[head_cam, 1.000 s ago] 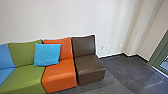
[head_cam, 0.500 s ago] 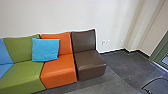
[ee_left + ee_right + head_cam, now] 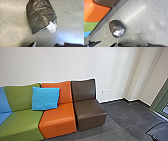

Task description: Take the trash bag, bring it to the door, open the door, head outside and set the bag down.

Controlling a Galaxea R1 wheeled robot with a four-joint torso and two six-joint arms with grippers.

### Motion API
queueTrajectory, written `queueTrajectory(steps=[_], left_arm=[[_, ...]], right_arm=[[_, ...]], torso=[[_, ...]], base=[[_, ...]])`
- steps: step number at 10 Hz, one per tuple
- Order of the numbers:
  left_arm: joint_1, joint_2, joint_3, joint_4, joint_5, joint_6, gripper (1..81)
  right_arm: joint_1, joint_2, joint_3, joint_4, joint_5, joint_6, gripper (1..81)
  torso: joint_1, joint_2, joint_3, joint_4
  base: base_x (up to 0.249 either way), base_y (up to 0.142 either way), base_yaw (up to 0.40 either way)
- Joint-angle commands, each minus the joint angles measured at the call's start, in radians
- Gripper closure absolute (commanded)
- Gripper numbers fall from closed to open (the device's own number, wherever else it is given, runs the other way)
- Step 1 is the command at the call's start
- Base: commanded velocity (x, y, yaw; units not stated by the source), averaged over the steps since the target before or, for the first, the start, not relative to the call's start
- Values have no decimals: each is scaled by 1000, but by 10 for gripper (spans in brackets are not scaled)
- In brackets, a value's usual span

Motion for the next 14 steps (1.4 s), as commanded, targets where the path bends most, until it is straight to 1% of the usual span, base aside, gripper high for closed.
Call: queueTrajectory(steps=[1, 2, 4, 5, 7, 9, 10, 11, 12, 13, 14], left_arm=[[-143, 36, -71, -59, 136, 0, 10], [-152, 44, -74, -69, 145, 0, 10], [-166, 48, -73, -96, 154, 0, 10], [-172, 48, -74, -100, 157, 0, 10], [-181, 55, -73, -103, 159, 0, 10], [-197, 68, -74, -109, 157, -4, 10], [-204, 76, -74, -134, 157, -9, 10], [-209, 76, -77, -189, 157, -25, 10], [-211, 78, -87, -256, 159, -39, 10], [-211, 81, -94, -283, 157, -41, 10], [-211, 90, -122, -304, 159, -42, 10]], right_arm=[[110, -47, 8, 37, -68, 1, 10], [121, -43, 8, 39, -68, 1, 10], [129, -28, 3, 39, -68, 1, 10], [132, -20, 3, 40, -68, 2, 10], [138, 10, -3, 60, -68, 1, 10], [136, 49, -3, 68, -68, 2, 10], [138, 52, -3, 70, -68, 8, 10], [138, 50, -3, 71, -68, 8, 10], [137, 49, -3, 71, -68, 8, 10], [136, 49, -2, 71, -68, 8, 10], [135, 58, 1, 71, -66, 8, 10]], torso=[[62, -96, 0, 0], [84, -131, 0, 0], [127, -199, -95, 0], [143, -225, -105, 0], [175, -276, -151, 0], [219, -346, -123, 0], [235, -370, -135, 0], [252, -398, -143, 0], [273, -430, -148, 0], [296, -467, -148, 0], [317, -501, -233, 0]], base=[[0, 0, 0], [0, 0, 0], [0, 0, 0], [0, 0, 0], [0, 0, 0], [0, 0, 0], [0, 0, 0], [0, 0, 0], [0, 0, 0], [0, 0, 0], [0, 0, 0]])
